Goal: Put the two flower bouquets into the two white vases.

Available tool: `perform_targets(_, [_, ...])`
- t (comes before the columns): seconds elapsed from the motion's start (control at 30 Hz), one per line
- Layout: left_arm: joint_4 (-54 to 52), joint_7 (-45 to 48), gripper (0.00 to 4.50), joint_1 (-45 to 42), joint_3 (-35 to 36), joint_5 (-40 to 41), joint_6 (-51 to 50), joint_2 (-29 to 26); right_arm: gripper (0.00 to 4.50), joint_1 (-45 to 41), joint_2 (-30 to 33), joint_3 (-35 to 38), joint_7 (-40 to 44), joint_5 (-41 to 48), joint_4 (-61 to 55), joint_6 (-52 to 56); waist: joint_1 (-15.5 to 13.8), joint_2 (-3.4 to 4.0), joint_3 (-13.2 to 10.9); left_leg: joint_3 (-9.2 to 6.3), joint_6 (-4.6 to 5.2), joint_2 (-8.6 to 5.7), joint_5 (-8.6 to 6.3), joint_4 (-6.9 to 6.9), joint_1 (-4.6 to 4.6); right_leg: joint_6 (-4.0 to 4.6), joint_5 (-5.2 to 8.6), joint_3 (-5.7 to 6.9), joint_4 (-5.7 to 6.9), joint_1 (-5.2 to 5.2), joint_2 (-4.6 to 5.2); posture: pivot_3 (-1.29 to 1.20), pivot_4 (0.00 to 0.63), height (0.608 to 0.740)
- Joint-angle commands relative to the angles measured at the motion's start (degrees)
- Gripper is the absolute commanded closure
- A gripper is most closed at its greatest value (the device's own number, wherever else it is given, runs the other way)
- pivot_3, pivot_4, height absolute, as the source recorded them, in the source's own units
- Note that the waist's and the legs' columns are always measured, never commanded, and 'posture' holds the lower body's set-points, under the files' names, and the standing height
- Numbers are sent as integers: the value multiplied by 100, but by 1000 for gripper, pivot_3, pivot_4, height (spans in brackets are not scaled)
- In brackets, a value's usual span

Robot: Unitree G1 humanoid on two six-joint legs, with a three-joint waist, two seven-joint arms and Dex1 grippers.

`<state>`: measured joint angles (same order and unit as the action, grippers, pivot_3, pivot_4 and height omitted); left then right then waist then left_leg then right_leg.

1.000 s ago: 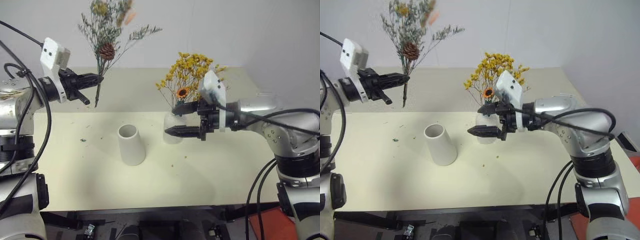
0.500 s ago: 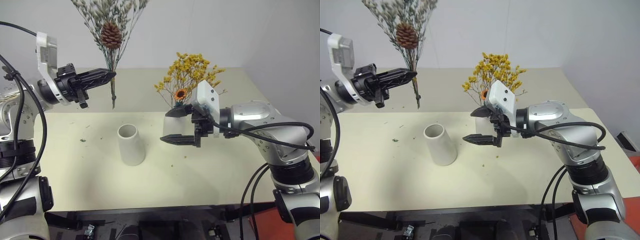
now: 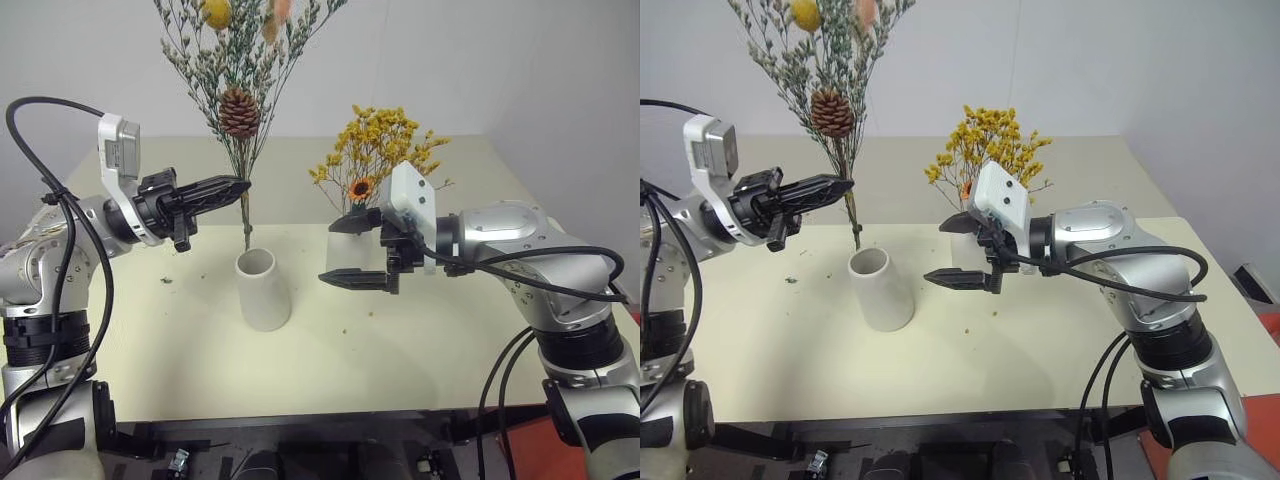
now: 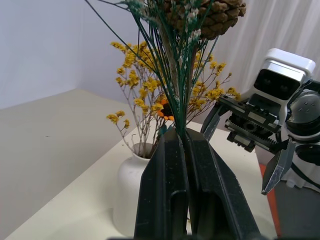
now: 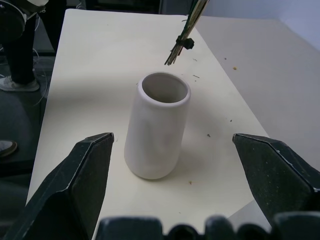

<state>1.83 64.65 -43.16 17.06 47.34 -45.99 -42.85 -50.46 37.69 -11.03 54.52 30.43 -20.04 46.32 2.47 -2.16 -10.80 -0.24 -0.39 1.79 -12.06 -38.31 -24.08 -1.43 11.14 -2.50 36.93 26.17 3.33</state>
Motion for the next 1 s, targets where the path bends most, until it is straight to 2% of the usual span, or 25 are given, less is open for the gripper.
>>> perform_targets(0.03, [-283,-86,4447,65,145,175,61,19,0,-28,-8,71,4,-30,-181,-116,1,0,0,0,0,0,0,0,0,0,0,0,0,0,0,0,150,740])
perform_targets(0.33, [-674,-323,4447,610,159,265,48,-33,0,-4,-5,90,0,10,-230,-66,4,0,0,0,0,1,0,0,1,0,0,0,0,0,-1,0,150,740])
perform_targets(0.67, [-920,-550,4447,1278,322,322,605,343,0,11,-38,149,20,136,-253,5,-9,-3,2,0,0,2,0,0,4,0,0,0,-2,-3,0,0,150,740])
perform_targets(1.0, [-1148,-650,4447,1897,165,1,1169,521,0,38,-25,183,-14,227,-292,32,-9,-5,3,0,0,2,0,1,5,1,0,0,-2,-4,0,0,150,740])
